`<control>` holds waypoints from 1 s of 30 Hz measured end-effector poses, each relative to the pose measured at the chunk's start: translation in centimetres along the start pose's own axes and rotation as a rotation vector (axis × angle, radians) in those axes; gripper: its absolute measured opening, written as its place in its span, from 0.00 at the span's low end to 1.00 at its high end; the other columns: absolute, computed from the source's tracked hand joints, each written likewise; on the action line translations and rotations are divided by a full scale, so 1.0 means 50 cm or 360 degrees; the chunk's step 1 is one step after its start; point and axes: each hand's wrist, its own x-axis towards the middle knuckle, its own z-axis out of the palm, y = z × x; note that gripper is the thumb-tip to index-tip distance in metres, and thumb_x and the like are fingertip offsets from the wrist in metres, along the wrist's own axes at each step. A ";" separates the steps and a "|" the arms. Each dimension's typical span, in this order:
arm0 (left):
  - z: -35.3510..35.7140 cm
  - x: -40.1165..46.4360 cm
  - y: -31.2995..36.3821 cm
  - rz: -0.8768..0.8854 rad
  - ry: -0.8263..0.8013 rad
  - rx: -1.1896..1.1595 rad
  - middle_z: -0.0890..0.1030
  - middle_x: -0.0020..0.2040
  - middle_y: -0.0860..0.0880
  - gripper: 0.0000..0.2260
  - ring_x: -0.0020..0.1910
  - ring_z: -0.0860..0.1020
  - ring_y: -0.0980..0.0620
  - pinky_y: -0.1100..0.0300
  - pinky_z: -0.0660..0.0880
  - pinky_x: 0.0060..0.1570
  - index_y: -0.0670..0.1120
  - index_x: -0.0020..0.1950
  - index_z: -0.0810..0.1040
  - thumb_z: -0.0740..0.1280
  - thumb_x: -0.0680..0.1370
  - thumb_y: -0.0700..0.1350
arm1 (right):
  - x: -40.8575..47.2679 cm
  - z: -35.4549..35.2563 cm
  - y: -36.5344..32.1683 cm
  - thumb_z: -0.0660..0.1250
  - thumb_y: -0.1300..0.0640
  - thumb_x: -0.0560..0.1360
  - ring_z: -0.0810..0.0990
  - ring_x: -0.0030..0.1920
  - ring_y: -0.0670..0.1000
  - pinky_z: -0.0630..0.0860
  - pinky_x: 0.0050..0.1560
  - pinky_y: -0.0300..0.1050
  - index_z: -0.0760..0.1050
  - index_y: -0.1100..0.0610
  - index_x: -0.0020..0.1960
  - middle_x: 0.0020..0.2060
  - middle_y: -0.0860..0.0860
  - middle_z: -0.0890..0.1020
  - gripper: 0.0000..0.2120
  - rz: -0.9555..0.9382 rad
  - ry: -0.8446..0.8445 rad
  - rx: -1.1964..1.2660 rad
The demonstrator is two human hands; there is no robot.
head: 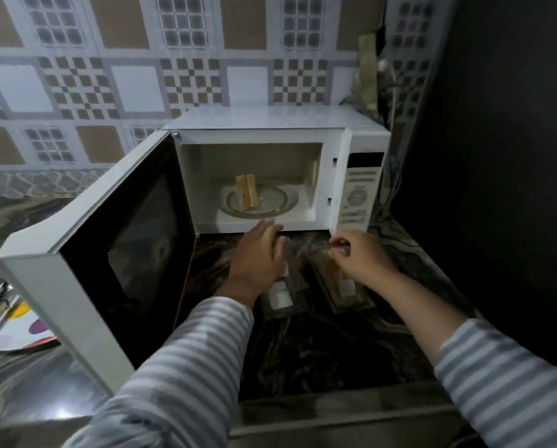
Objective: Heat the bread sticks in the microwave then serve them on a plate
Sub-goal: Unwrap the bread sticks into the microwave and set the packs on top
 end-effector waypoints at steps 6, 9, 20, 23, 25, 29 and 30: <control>0.067 0.010 0.126 0.0140 -0.0276 0.0084 0.64 0.75 0.48 0.18 0.70 0.66 0.45 0.56 0.63 0.67 0.49 0.71 0.69 0.58 0.81 0.49 | -0.094 -0.022 0.074 0.66 0.56 0.76 0.71 0.64 0.53 0.68 0.62 0.44 0.74 0.53 0.65 0.62 0.51 0.74 0.17 -0.0053 -0.0109 -0.0263; 0.108 0.018 0.156 -0.0018 -0.0548 0.0132 0.55 0.78 0.46 0.22 0.75 0.59 0.45 0.53 0.56 0.72 0.50 0.76 0.62 0.55 0.82 0.52 | -0.124 -0.010 0.104 0.66 0.60 0.75 0.67 0.67 0.53 0.64 0.68 0.43 0.74 0.56 0.66 0.67 0.52 0.70 0.20 -0.0124 -0.0287 -0.0292; 0.181 0.011 0.212 -0.0329 -0.0669 0.0065 0.43 0.79 0.44 0.29 0.77 0.55 0.44 0.52 0.58 0.71 0.49 0.79 0.49 0.51 0.81 0.59 | -0.140 0.031 0.195 0.63 0.63 0.71 0.82 0.46 0.49 0.81 0.40 0.41 0.78 0.49 0.47 0.48 0.50 0.79 0.12 0.0071 -0.0201 0.0548; 0.200 0.012 0.221 -0.0323 -0.0674 -0.0056 0.40 0.79 0.46 0.30 0.77 0.54 0.44 0.54 0.57 0.71 0.51 0.79 0.44 0.52 0.81 0.60 | -0.123 0.031 0.245 0.68 0.54 0.75 0.76 0.51 0.45 0.71 0.48 0.33 0.80 0.52 0.52 0.52 0.46 0.75 0.07 -0.0215 -0.0207 0.0035; 0.215 -0.006 0.217 -0.0280 -0.0632 -0.0121 0.40 0.79 0.48 0.32 0.77 0.53 0.46 0.53 0.56 0.72 0.53 0.78 0.41 0.53 0.81 0.60 | -0.120 0.032 0.271 0.69 0.49 0.75 0.73 0.56 0.47 0.70 0.54 0.37 0.82 0.54 0.52 0.55 0.48 0.73 0.11 -0.0373 -0.0169 -0.0126; 0.234 -0.062 0.192 -0.0114 -0.0523 -0.0181 0.42 0.79 0.53 0.36 0.77 0.48 0.53 0.45 0.56 0.73 0.54 0.78 0.38 0.58 0.79 0.60 | -0.122 0.026 0.283 0.71 0.53 0.73 0.74 0.51 0.48 0.70 0.49 0.38 0.84 0.54 0.48 0.48 0.48 0.75 0.07 -0.0550 -0.0037 -0.0014; 0.237 -0.073 0.183 -0.0094 -0.0522 -0.0162 0.42 0.79 0.54 0.37 0.77 0.49 0.54 0.45 0.56 0.73 0.55 0.77 0.37 0.58 0.79 0.61 | -0.121 0.024 0.283 0.71 0.54 0.73 0.73 0.51 0.48 0.70 0.48 0.38 0.84 0.54 0.49 0.47 0.47 0.75 0.06 -0.0598 -0.0013 -0.0023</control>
